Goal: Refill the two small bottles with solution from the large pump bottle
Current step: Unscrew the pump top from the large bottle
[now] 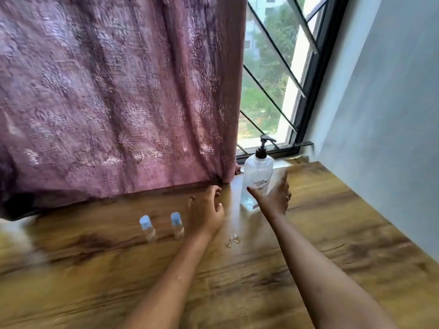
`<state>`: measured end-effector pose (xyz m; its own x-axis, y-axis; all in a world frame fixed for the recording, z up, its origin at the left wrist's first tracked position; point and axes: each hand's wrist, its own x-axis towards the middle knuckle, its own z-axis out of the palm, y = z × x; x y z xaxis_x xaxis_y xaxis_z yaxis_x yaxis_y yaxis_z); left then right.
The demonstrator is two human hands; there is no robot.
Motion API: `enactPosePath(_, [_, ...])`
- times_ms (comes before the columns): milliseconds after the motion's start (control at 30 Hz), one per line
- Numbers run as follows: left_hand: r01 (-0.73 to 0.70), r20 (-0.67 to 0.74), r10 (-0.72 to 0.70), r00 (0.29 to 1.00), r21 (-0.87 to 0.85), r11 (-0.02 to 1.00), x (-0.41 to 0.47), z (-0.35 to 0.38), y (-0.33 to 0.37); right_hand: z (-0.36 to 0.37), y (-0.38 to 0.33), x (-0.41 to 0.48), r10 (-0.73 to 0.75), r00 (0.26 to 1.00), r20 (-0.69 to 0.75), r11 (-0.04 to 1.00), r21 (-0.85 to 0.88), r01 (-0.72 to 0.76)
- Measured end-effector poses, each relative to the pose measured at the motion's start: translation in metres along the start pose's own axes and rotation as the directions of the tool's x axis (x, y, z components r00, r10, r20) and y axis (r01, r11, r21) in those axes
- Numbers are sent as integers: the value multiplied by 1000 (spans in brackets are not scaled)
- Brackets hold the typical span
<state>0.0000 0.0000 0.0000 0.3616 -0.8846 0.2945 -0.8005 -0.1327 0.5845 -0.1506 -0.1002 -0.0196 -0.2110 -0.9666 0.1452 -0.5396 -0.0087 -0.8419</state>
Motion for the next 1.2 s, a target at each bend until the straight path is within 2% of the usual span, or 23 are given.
enactPosePath(167, [-31,148,42,988,-80,996,20,32,2,16,15,31,-21,978,209,988,153,-12])
enactPosePath(233, [-35,191,57,980,-116,993,23,48,-5,26,25,36,-55,967,250,980,201,4])
enactPosePath(367, [-45,199,86,976,-201,978,21,71,-19,35,32,29,-108,977,183,965,254,59])
enactPosePath(533, [-90,260,170,950,-293,952,9,94,-33,35,35,-17,-194,967,168,965,207,158])
enactPosePath(667, [-106,105,163,981,-411,905,-17,95,-42,30,41,-54,-250,953,173,963,147,225])
enactPosePath(767, [-154,-11,171,985,-498,853,-41,94,-48,24,46,-76,-293,937,191,949,179,260])
enactPosePath(867, [-186,-86,166,982,-506,842,-52,87,-53,21,46,-87,-381,895,233,915,233,329])
enactPosePath(1033, [-230,-162,171,972,-499,835,-77,69,-58,14,48,-104,-458,826,329,854,421,306])
enactPosePath(1133, [-270,-189,203,961,-474,838,-100,60,-57,5,51,-123,-515,788,337,813,484,324])
enactPosePath(1200, [-293,-209,220,953,-445,846,-117,52,-55,-3,52,-140,-531,788,312,802,485,348])
